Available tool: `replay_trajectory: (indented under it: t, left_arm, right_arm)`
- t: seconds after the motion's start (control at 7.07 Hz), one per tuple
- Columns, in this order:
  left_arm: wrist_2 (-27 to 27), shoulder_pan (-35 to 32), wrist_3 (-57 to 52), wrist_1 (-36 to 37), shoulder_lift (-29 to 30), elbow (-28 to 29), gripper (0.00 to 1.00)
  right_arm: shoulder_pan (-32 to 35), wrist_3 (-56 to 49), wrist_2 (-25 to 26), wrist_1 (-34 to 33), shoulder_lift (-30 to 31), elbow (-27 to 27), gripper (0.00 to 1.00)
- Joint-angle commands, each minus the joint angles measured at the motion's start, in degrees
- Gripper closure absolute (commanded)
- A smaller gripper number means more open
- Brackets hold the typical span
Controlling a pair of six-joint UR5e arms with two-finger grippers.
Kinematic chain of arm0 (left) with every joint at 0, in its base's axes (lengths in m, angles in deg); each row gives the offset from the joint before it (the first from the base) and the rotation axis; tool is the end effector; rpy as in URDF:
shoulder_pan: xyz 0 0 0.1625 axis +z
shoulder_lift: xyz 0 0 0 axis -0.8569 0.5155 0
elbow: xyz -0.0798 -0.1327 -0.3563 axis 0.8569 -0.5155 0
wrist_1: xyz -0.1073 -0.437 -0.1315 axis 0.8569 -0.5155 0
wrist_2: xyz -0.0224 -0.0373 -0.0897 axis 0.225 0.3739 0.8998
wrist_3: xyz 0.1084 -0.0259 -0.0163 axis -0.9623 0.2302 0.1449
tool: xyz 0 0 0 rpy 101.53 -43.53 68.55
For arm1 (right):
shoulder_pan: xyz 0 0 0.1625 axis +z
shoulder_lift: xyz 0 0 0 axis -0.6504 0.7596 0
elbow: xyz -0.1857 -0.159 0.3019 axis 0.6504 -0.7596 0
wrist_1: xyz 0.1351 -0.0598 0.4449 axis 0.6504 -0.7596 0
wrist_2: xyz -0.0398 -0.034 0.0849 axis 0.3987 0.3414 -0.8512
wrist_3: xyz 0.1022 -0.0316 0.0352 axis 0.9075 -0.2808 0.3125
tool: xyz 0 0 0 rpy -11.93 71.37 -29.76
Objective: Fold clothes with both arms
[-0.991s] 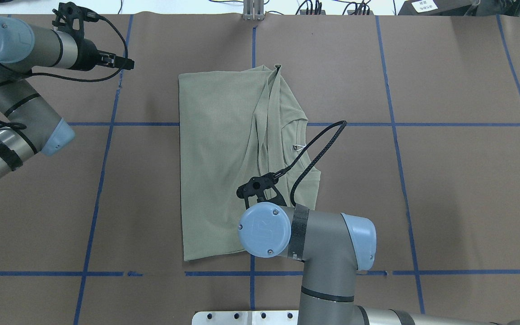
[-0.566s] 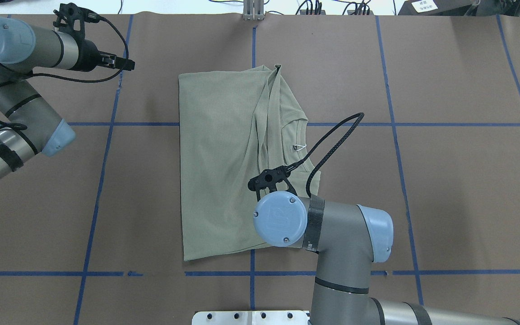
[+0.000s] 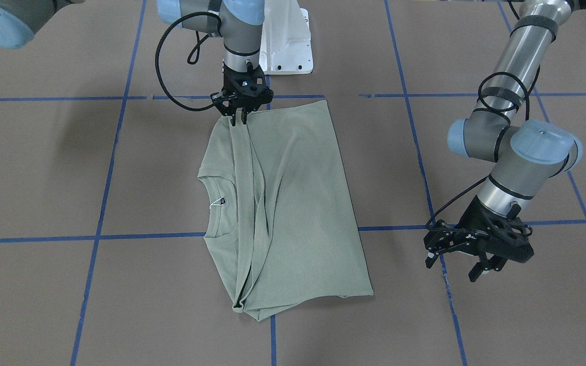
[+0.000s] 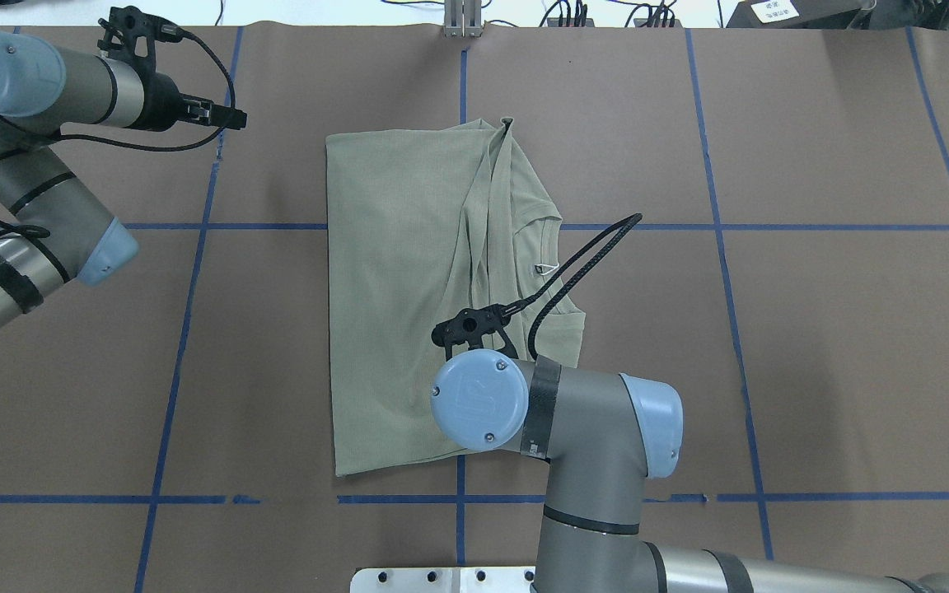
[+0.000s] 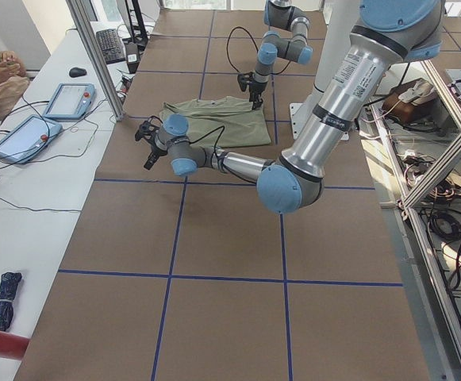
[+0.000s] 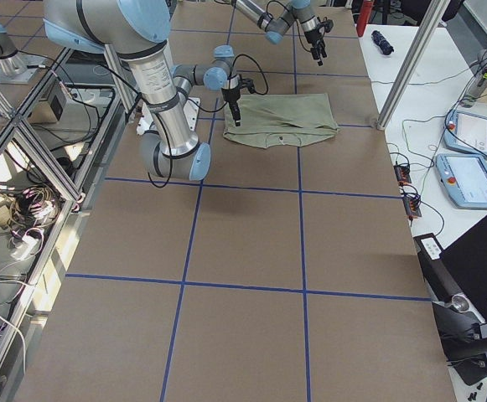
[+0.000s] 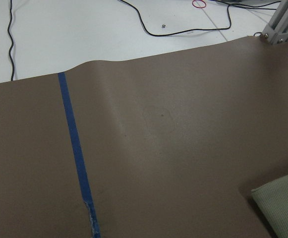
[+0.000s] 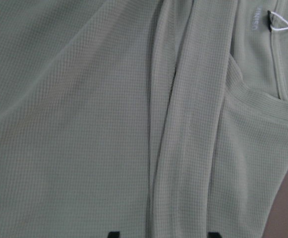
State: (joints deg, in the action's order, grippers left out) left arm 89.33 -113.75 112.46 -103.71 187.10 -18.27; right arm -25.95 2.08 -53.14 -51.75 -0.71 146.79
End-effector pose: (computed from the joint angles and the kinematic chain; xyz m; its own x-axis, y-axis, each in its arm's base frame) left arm 0.3711 -0.6943 0.3865 0.6066 0.3268 -0.7248 0.2428 0.7919 0.5603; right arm -0.6325 -0.3033 0.1492 0.7980 -0.2812 0.5330 0.1387 0.9464 0.2916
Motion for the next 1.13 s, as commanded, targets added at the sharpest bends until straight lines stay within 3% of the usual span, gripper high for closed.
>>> replay_trajectory:
  t: [0.0, 0.42, 0.71, 0.85, 0.99]
  left_arm:
    - [0.0, 0.03, 0.0, 0.0, 0.0, 0.0, 0.0]
    - [0.0, 0.03, -0.09, 0.0, 0.0, 0.0, 0.0]
    - [0.0, 0.38, -0.18, 0.0, -0.09, 0.0, 0.0]
    - [-0.09, 0.55, -0.09, 0.0, -0.09, 0.0, 0.0]
    - [-0.09, 0.56, -0.09, 0.0, 0.0, 0.0, 0.0]
  right_arm:
    - [-0.99, 0.05, 0.12, 1.4, 0.24, -1.13, 0.26]
    - [-1.0, -1.35, 0.03, 0.78, 0.77, -0.51, 0.45]
    - [-0.56, -3.81, 0.64, -0.61, 1.56, -0.25, 0.45]
    - [-0.56, -3.91, 0.64, -0.97, 1.48, 0.01, 0.51]
    - [-0.56, -3.91, 0.64, -1.32, 1.39, 0.45, 0.71]
